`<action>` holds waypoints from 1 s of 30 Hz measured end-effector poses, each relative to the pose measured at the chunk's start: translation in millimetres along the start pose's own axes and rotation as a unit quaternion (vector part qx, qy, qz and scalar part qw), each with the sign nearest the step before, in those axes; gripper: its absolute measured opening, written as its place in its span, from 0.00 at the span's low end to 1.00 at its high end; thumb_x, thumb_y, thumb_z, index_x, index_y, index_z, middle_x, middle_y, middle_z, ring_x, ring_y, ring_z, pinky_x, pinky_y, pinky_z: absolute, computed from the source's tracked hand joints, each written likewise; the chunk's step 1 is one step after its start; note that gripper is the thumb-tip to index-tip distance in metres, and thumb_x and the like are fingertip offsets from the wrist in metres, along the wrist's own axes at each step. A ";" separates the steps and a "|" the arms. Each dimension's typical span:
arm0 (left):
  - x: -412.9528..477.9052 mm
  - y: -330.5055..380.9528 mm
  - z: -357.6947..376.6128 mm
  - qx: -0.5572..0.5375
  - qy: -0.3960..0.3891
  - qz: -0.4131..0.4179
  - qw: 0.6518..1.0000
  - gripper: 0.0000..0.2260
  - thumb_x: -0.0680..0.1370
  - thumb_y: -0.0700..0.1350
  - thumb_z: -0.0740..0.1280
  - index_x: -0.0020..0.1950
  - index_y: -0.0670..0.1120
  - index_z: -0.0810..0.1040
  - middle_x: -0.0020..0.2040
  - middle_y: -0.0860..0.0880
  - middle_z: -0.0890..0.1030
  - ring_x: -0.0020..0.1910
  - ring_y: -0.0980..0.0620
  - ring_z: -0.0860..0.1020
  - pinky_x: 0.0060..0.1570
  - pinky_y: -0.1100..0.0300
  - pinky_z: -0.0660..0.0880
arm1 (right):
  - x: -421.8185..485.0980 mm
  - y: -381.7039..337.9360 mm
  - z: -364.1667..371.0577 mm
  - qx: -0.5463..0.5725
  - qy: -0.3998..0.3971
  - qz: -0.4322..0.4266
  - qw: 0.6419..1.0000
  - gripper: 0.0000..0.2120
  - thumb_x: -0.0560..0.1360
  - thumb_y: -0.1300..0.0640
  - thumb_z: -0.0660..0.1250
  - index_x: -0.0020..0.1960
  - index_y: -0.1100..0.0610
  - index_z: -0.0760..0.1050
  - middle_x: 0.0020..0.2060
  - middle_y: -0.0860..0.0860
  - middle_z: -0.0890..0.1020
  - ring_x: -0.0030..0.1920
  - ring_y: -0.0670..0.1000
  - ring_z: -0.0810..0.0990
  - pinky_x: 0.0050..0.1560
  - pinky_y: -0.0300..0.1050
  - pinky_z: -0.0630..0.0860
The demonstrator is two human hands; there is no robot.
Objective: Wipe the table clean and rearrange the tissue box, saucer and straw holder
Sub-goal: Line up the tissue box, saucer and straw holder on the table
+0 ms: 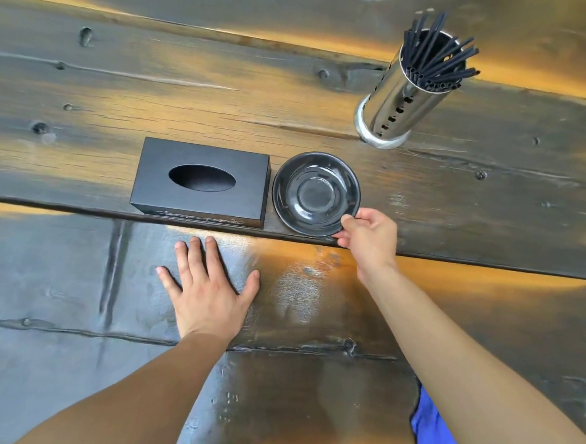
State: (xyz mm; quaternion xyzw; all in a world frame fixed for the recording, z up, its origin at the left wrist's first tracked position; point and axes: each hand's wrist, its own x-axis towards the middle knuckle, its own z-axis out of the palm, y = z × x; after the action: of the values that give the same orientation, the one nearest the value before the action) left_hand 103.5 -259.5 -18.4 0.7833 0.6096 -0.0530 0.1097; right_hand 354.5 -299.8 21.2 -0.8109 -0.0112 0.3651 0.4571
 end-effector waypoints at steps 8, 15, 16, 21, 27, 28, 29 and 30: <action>-0.8 0.8 -1.5 -0.005 0.003 0.001 1.000 0.43 0.76 0.70 0.57 0.82 0.44 0.55 0.82 0.41 0.59 0.83 0.41 0.48 0.77 0.31 0.44 | -9.2 11.0 0.9 -0.014 0.002 0.009 1.000 0.07 0.81 0.62 0.70 0.59 0.59 0.79 0.45 0.53 0.87 0.41 0.49 0.88 0.39 0.40 0.83; -1.3 0.1 -0.6 -0.002 0.007 0.002 1.000 0.43 0.76 0.70 0.58 0.81 0.44 0.56 0.81 0.41 0.60 0.83 0.40 0.49 0.77 0.32 0.44 | -5.9 1.2 -13.3 -0.122 0.030 -0.063 0.990 0.23 0.76 0.48 0.76 0.65 0.57 0.77 0.37 0.49 0.87 0.36 0.41 0.86 0.48 0.42 0.81; -1.3 -0.2 -0.4 -0.002 0.008 0.002 1.000 0.43 0.76 0.70 0.59 0.81 0.44 0.56 0.81 0.40 0.60 0.83 0.40 0.49 0.77 0.32 0.44 | -1.0 -3.9 -17.5 -0.136 0.053 -0.089 0.985 0.24 0.75 0.46 0.76 0.65 0.57 0.77 0.39 0.48 0.86 0.37 0.41 0.85 0.51 0.42 0.80; -0.3 0.2 0.9 0.004 0.009 0.003 1.000 0.43 0.76 0.71 0.58 0.81 0.44 0.55 0.81 0.40 0.60 0.83 0.41 0.49 0.77 0.32 0.44 | 42.4 -47.5 -29.9 -0.079 0.096 -0.168 0.978 0.46 0.70 0.42 0.80 0.80 0.57 0.62 0.70 0.53 0.75 0.68 0.49 0.75 0.73 0.51 0.72; -0.2 -0.4 1.4 0.009 0.007 0.002 1.000 0.43 0.76 0.71 0.58 0.81 0.44 0.55 0.81 0.41 0.59 0.83 0.41 0.49 0.77 0.32 0.45 | 95.8 -99.7 -22.8 0.005 0.049 -0.163 0.985 0.67 0.61 0.41 0.84 0.85 0.48 0.42 0.84 0.51 0.53 0.83 0.53 0.55 0.82 0.61 0.56; 0.0 -0.7 1.3 0.010 0.007 0.002 1.000 0.43 0.76 0.71 0.58 0.81 0.44 0.55 0.81 0.41 0.59 0.83 0.41 0.49 0.77 0.32 0.44 | 103.8 -102.8 -21.1 0.020 0.043 -0.170 0.984 0.68 0.59 0.41 0.85 0.85 0.47 0.43 0.84 0.51 0.57 0.82 0.53 0.58 0.81 0.60 0.58; 0.1 -0.6 1.3 0.011 0.007 0.002 1.000 0.43 0.76 0.71 0.58 0.82 0.44 0.55 0.81 0.41 0.59 0.83 0.41 0.49 0.77 0.32 0.44 | 110.6 -104.7 -19.4 0.030 0.039 -0.183 0.982 0.69 0.57 0.41 0.87 0.84 0.46 0.45 0.82 0.52 0.62 0.81 0.51 0.63 0.81 0.59 0.61; 0.0 -0.4 1.4 0.011 0.007 0.002 1.000 0.43 0.76 0.71 0.58 0.82 0.44 0.55 0.81 0.41 0.59 0.83 0.41 0.49 0.77 0.32 0.44 | 118.5 -105.1 -18.5 0.040 0.038 -0.197 0.979 0.70 0.55 0.39 0.87 0.83 0.45 0.47 0.79 0.52 0.68 0.78 0.50 0.69 0.79 0.58 0.64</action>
State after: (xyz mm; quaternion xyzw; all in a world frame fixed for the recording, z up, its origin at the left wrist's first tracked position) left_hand 103.1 -259.7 -19.8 0.7861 0.6081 -0.0540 0.0965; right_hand 485.6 -210.5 36.9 -0.7868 -0.1390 0.2372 0.5525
